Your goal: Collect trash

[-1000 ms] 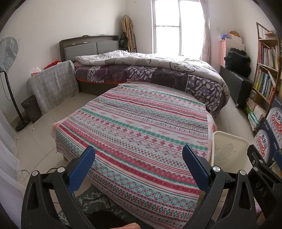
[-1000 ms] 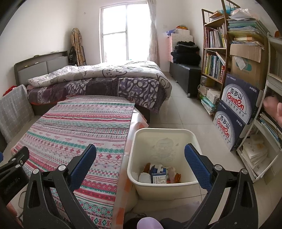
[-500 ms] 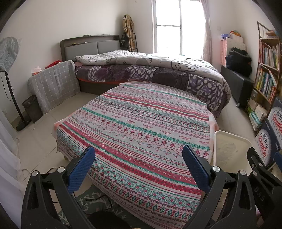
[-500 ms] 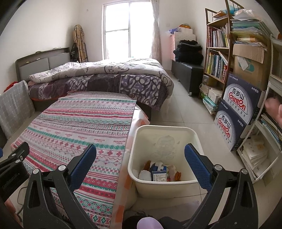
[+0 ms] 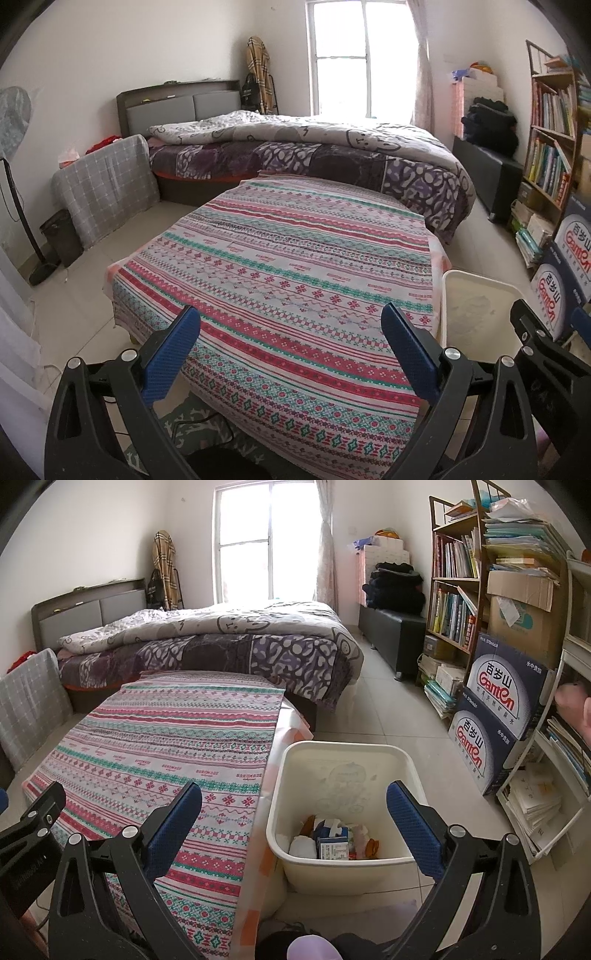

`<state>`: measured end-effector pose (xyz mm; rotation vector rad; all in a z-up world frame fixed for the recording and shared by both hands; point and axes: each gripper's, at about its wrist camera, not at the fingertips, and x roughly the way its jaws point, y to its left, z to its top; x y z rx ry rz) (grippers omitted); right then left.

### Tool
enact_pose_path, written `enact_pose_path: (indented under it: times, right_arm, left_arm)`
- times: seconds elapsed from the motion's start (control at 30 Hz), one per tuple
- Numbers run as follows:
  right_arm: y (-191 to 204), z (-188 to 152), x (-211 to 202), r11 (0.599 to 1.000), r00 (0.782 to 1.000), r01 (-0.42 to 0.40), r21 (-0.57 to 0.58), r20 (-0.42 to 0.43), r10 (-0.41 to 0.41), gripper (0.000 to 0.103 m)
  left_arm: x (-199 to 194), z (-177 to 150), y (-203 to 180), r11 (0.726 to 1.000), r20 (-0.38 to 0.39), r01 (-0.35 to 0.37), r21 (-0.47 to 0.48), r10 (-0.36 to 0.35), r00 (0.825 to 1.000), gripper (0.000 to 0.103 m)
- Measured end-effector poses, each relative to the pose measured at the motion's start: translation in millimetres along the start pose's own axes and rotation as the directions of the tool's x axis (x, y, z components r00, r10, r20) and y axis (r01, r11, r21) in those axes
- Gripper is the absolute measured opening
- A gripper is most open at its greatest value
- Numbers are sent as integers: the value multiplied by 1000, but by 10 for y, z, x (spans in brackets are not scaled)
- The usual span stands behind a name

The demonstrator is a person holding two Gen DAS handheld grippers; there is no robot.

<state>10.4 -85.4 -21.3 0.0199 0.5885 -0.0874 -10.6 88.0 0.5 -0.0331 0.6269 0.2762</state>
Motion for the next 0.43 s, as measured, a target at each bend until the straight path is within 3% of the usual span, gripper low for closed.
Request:
enact_pose_path:
  times: [0.43]
  right_arm:
    - [-11,2,-5,1000,1000,1,0,-2,-1,96]
  left_arm:
    - [41,-10,-14,1000,-33,3,-21,-4,999,95]
